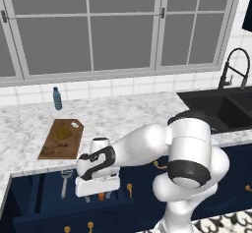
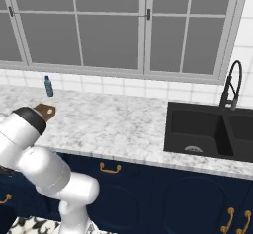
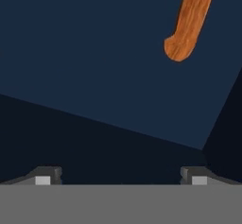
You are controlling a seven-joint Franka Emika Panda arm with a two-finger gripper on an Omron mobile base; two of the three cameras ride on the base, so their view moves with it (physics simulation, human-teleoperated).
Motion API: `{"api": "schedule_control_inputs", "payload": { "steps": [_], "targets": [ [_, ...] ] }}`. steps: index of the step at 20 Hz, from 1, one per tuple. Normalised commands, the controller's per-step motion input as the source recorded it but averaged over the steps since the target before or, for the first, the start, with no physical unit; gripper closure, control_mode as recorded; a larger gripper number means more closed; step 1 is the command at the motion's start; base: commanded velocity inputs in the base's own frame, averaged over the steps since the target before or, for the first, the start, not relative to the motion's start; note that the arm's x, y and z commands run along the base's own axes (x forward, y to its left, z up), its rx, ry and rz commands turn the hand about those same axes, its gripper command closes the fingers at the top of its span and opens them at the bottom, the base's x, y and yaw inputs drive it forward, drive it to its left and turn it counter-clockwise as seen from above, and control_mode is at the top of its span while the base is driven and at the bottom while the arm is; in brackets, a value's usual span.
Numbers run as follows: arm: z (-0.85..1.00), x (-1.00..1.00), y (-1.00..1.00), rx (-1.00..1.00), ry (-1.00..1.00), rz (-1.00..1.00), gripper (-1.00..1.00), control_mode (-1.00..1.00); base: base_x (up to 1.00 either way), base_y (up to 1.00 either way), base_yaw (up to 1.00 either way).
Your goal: Place the appropriate cutting tool for cutting the avocado skin on the cutting board.
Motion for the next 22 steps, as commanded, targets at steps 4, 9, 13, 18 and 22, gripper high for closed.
{"api": "schedule_control_inputs", "payload": {
  "steps": [4,9,13,18,22],
  "targets": [
    [-0.39,0.10,0.04,0.00,0.00,0.00,-1.00,-1.00,0.00,0.00,0.00],
    [-0.39,-0.10,0.04,0.00,0.01,0.00,-1.00,-1.00,0.00,0.00,0.00],
    [-0.06,-0.74,0.00,0.00,0.00,0.00,-1.00,-1.00,0.00,0.00,0.00],
    [0.05,-0.81,0.00,0.00,0.03,0.00,-1.00,-1.00,0.00,0.00,0.00],
    [0.07,-0.90,-0.01,0.00,0.06,-0.04,-1.00,-1.00,0.00,0.00,0.00]
  ]
}}
